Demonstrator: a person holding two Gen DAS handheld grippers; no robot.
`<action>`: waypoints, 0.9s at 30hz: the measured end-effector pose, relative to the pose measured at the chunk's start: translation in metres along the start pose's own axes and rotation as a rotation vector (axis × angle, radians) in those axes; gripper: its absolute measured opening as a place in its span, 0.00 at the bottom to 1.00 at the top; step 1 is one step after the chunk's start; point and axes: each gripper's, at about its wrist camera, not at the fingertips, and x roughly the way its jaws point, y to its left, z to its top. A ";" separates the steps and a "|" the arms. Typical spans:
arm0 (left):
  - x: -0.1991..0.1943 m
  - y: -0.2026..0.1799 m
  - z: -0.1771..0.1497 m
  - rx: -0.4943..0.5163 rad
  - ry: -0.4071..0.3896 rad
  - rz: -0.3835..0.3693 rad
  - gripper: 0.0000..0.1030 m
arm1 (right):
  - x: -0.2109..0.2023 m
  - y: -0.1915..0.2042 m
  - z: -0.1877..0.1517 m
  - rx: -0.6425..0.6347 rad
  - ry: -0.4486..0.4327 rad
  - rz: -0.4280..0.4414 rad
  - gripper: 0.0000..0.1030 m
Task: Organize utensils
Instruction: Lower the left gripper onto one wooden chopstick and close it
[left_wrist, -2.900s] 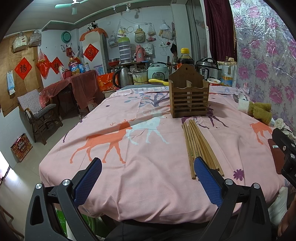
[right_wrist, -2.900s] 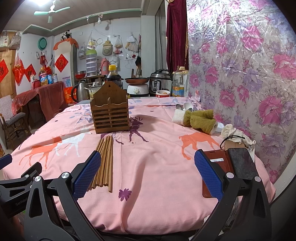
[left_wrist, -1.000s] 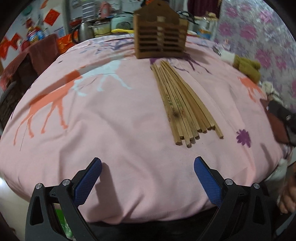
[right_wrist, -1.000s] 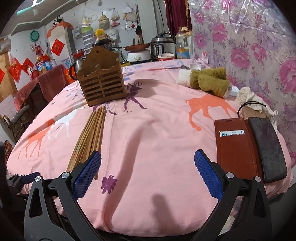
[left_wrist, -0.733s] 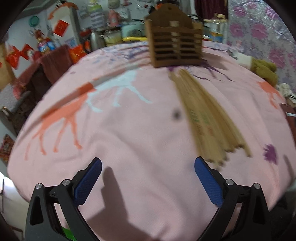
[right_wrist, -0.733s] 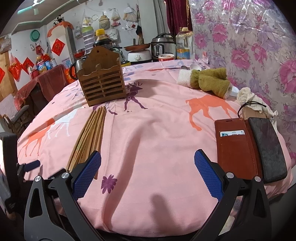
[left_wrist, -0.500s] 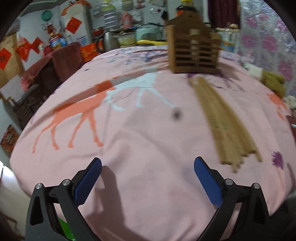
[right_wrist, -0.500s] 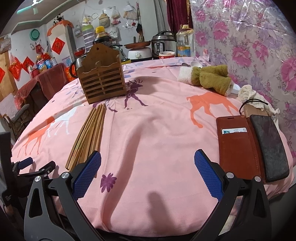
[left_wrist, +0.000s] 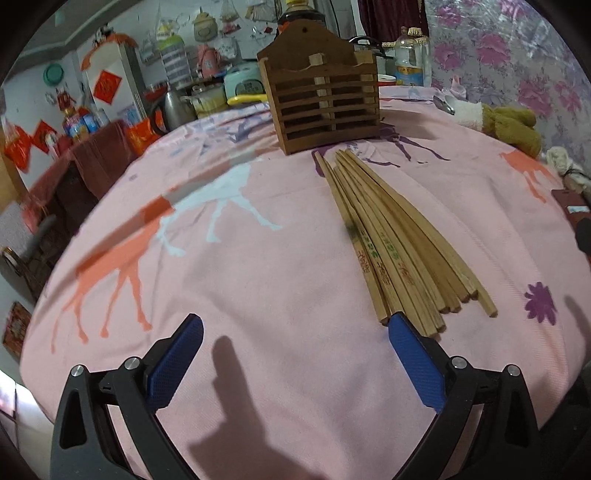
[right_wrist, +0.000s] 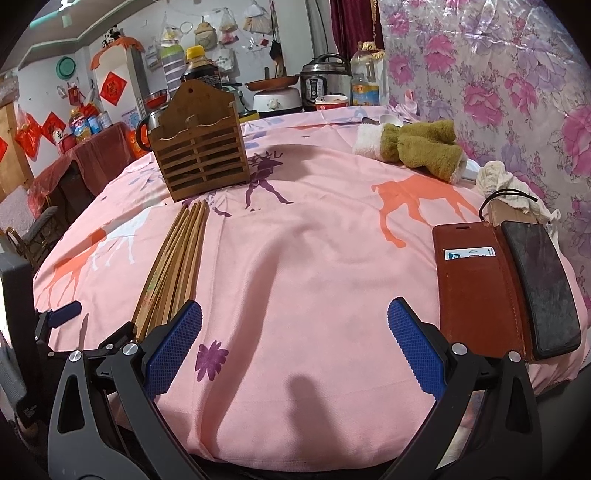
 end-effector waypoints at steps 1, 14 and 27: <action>0.001 0.002 0.000 -0.007 0.002 0.006 0.96 | 0.000 0.000 0.000 0.000 -0.002 0.000 0.94; 0.003 -0.005 0.006 0.008 -0.010 -0.008 0.95 | 0.001 0.000 -0.001 0.002 0.000 -0.002 0.94; 0.012 0.019 0.011 -0.077 0.010 -0.032 0.10 | 0.000 0.002 -0.002 -0.022 -0.009 0.000 0.94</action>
